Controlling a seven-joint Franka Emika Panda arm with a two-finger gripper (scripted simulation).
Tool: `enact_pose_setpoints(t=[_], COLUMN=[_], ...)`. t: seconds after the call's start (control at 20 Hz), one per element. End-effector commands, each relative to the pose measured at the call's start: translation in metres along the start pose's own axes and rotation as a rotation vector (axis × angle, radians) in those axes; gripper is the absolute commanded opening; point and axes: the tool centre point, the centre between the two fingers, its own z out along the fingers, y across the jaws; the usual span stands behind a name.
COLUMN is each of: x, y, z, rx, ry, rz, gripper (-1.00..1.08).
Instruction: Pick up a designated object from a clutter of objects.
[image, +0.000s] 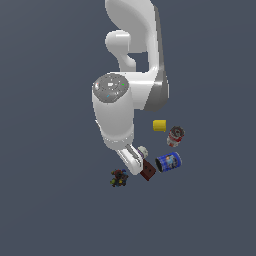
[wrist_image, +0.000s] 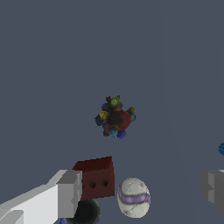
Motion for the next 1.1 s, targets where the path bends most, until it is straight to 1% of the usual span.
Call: enact_pose_setpoints(t=[0.0,0.6,0.8,1.05], x=[0.005,0.025,0.029,0.033], y=[-0.003,-0.011,-0.012,-0.013], z=[0.011,0.065,0.079,0.09], rx=[-0.001,-0.006,-0.007,-0.008], ry=[0.003,0.021,0.026,0.032], rz=[0.071,0.393,0.47,0.536], gripper=[1.0,1.0,1.0,1.0])
